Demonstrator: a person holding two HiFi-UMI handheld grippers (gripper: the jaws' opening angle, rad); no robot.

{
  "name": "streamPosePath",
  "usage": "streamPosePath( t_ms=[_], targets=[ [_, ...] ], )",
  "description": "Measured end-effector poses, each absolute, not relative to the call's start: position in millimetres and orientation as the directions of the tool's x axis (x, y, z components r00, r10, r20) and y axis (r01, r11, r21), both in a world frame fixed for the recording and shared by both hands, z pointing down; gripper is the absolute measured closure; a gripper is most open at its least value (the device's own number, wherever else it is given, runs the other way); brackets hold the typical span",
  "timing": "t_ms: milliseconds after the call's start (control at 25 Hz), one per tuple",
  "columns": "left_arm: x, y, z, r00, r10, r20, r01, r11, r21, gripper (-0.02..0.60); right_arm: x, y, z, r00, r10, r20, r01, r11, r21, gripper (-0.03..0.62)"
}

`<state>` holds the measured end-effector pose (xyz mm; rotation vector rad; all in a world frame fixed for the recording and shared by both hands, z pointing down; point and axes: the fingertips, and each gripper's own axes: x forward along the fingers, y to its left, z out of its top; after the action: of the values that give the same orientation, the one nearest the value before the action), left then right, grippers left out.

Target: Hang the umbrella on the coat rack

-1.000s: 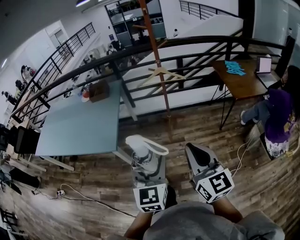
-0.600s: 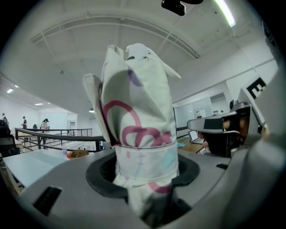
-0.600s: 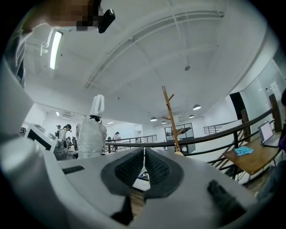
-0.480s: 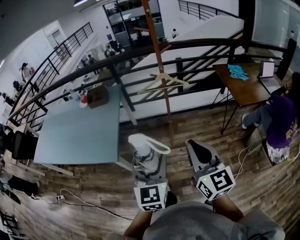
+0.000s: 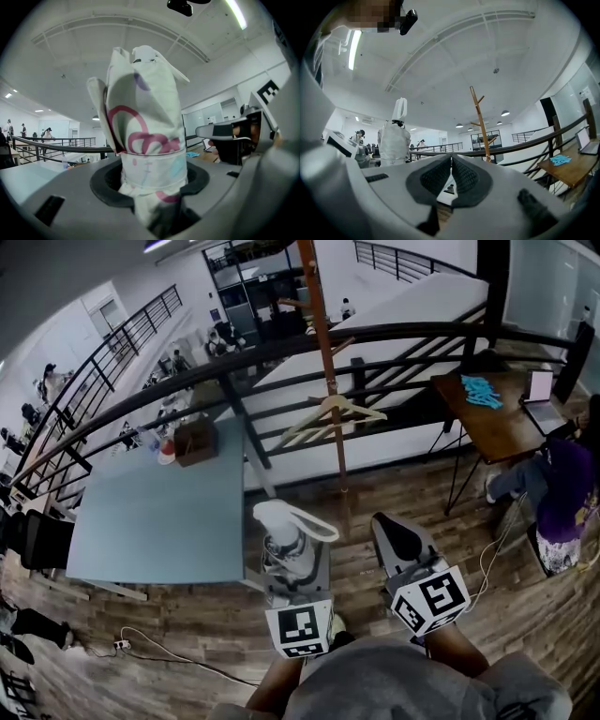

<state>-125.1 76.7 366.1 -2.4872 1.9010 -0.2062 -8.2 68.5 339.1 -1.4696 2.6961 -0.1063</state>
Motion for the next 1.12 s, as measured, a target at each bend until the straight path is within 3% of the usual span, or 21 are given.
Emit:
streamPosePath(
  t_ms=[1120],
  targets=[
    [-189,-17,374,0.348,-0.932,0.102,-0.931,-0.357,-0.080,0.330,-85,-11,339,-0.492,-0.871,-0.023,-0.870,0.492,-0.031,0.569]
  ],
)
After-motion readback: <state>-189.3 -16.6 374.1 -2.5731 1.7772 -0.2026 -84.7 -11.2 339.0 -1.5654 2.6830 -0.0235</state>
